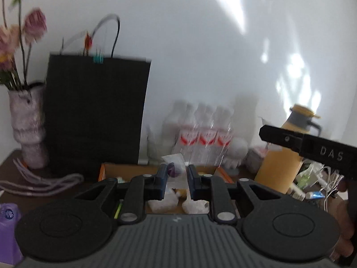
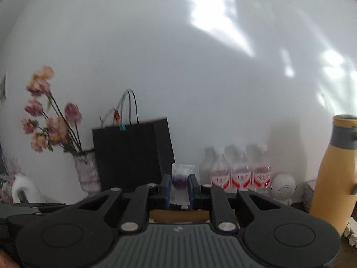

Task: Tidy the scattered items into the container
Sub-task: 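Carry both clear wrapper pieces over the box and open both tools, then pull both tools back from the box toward the table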

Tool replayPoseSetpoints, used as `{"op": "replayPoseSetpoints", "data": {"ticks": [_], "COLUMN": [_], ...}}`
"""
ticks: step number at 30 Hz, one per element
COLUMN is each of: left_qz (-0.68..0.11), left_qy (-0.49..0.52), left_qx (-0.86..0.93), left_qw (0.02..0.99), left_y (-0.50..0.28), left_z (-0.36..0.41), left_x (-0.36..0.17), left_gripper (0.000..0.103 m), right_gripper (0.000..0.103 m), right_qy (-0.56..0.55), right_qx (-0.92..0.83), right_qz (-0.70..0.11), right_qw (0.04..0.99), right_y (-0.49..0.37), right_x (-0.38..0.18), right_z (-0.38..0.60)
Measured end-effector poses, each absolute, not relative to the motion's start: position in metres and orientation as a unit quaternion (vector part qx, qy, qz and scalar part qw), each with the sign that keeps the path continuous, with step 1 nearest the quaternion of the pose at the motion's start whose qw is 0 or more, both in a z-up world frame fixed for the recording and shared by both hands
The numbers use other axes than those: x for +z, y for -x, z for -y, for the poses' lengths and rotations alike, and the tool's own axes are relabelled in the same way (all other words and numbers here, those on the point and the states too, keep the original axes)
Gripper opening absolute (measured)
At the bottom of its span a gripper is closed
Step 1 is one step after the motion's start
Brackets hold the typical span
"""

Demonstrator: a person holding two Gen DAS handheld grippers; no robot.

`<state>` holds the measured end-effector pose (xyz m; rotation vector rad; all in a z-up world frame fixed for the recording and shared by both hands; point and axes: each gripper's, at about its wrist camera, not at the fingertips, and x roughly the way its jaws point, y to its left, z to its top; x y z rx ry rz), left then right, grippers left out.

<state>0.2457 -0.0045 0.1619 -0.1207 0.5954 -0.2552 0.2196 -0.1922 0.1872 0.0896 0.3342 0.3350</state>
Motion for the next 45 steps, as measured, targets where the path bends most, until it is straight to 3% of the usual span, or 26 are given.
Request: {"op": "replayPoseSetpoints", "data": {"ticks": [4, 7, 12, 17, 19, 21, 22, 26, 29, 31, 33, 34, 36, 37, 40, 42, 45], "left_qz": [-0.415, -0.483, -0.51, -0.52, -0.517, -0.51, -0.508, -0.504, -0.505, -0.497, -0.468, -0.449, -0.386, -0.344, -0.208, -0.184, -0.184], "left_qy": [0.026, 0.003, 0.005, 0.015, 0.016, 0.017, 0.018, 0.03, 0.024, 0.013, 0.005, -0.003, -0.006, -0.004, 0.004, 0.01, 0.022], "left_qx": [-0.099, -0.09, -0.084, -0.089, -0.092, -0.095, -0.096, -0.092, -0.078, -0.055, -0.033, -0.022, -0.007, -0.006, -0.01, -0.007, -0.019], "left_qw": [0.904, 0.871, 0.856, 0.85, 0.851, 0.854, 0.856, 0.858, 0.859, 0.866, 0.883, 0.893, 0.922, 0.939, 0.978, 0.983, 0.983], "left_y": [-0.342, -0.378, -0.406, -0.422, -0.421, -0.418, -0.416, -0.408, -0.395, -0.382, -0.361, -0.349, -0.32, -0.302, -0.245, -0.225, -0.211], "left_z": [0.0, 0.003, 0.003, 0.002, -0.001, -0.003, -0.005, -0.007, -0.008, -0.008, -0.011, -0.011, -0.009, -0.01, -0.01, -0.007, -0.004], "left_x": [0.128, 0.074, 0.024, 0.007, 0.011, 0.02, 0.025, 0.048, 0.065, 0.076, 0.086, 0.089, 0.096, 0.099, 0.095, 0.09, 0.09], "left_gripper": [0.02, 0.02, 0.02, 0.021, 0.03, 0.035, 0.038, 0.044, 0.058, 0.085, 0.094, 0.094, 0.098, 0.102, 0.103, 0.103, 0.103], "right_gripper": [0.015, 0.015, 0.015, 0.016, 0.018, 0.036, 0.045, 0.046, 0.049, 0.051, 0.061, 0.068, 0.068, 0.069, 0.08, 0.082, 0.082], "right_qy": [-0.026, 0.002, 0.05, 0.063, 0.059, 0.049, 0.037, 0.025, 0.021, 0.02, 0.026, 0.028, 0.035, 0.03, -0.026, -0.049, -0.026], "right_qx": [0.182, 0.161, 0.15, 0.158, 0.157, 0.162, 0.164, 0.157, 0.154, 0.149, 0.137, 0.129, 0.117, 0.115, 0.112, 0.121, 0.117], "right_qz": [-0.394, -0.483, -0.526, -0.554, -0.554, -0.557, -0.556, -0.54, -0.534, -0.528, -0.511, -0.495, -0.446, -0.408, -0.265, -0.207, -0.192], "right_qw": [0.9, 0.861, 0.836, 0.815, 0.815, 0.813, 0.814, 0.826, 0.831, 0.836, 0.848, 0.859, 0.887, 0.905, 0.957, 0.969, 0.974], "right_y": [-0.343, -0.397, -0.427, -0.442, -0.445, -0.449, -0.449, -0.441, -0.428, -0.415, -0.397, -0.386, -0.361, -0.347, -0.292, -0.266, -0.249], "right_x": [0.167, 0.115, 0.051, 0.018, 0.011, 0.012, 0.016, 0.043, 0.065, 0.077, 0.087, 0.091, 0.092, 0.093, 0.086, 0.079, 0.077], "right_z": [0.166, 0.151, 0.139, 0.126, 0.124, 0.125, 0.127, 0.139, 0.147, 0.154, 0.159, 0.164, 0.173, 0.177, 0.2, 0.21, 0.207]}}
